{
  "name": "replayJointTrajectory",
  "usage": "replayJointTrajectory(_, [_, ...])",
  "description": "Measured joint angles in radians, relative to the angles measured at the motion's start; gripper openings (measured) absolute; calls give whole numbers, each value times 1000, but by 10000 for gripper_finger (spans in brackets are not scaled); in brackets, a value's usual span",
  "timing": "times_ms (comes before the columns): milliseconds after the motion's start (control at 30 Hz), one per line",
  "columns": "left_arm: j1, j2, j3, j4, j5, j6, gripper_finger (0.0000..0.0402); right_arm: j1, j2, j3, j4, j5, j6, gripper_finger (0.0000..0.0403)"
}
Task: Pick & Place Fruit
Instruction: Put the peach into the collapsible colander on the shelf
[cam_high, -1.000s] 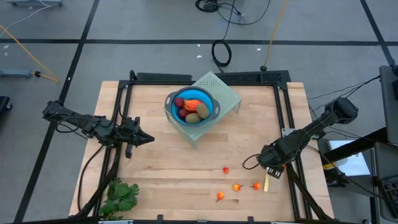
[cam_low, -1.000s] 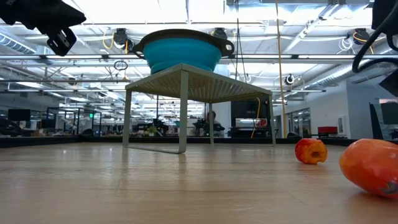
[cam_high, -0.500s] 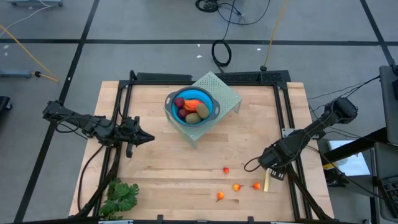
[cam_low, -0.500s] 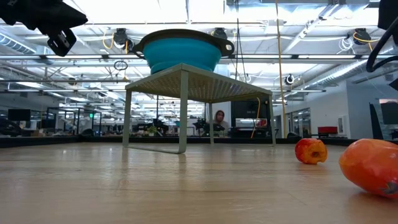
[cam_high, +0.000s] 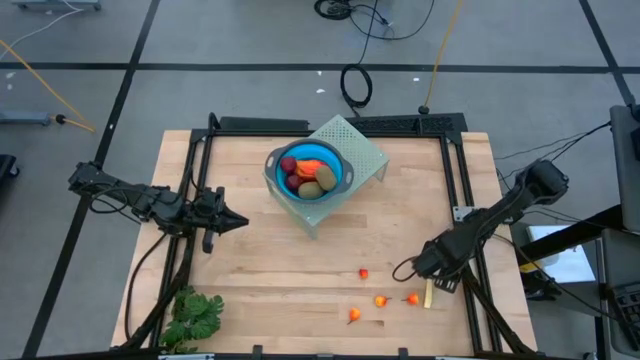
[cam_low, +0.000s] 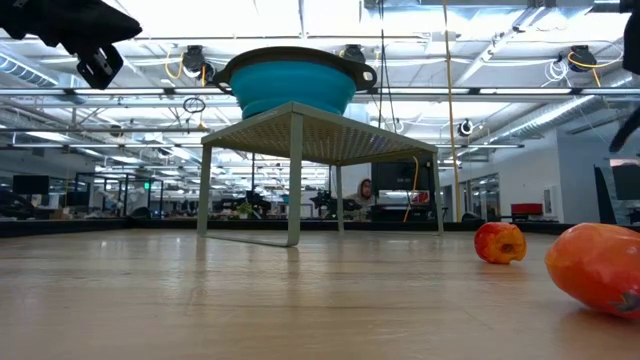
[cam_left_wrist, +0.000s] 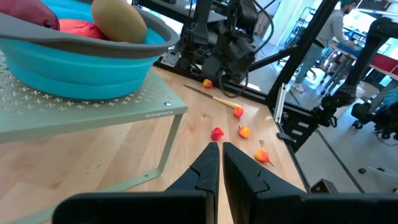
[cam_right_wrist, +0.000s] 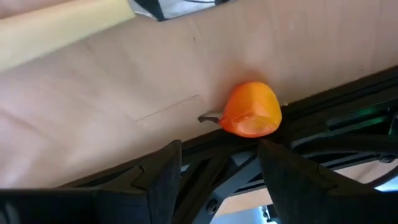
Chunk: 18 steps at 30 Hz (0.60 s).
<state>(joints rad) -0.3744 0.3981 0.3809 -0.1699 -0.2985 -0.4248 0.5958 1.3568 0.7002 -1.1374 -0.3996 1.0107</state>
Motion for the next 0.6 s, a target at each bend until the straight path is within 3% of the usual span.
replayJointTrajectory(600, [0, 0, 0, 15, -1, -3, 19, 1, 104, 0, 210, 12, 24, 208])
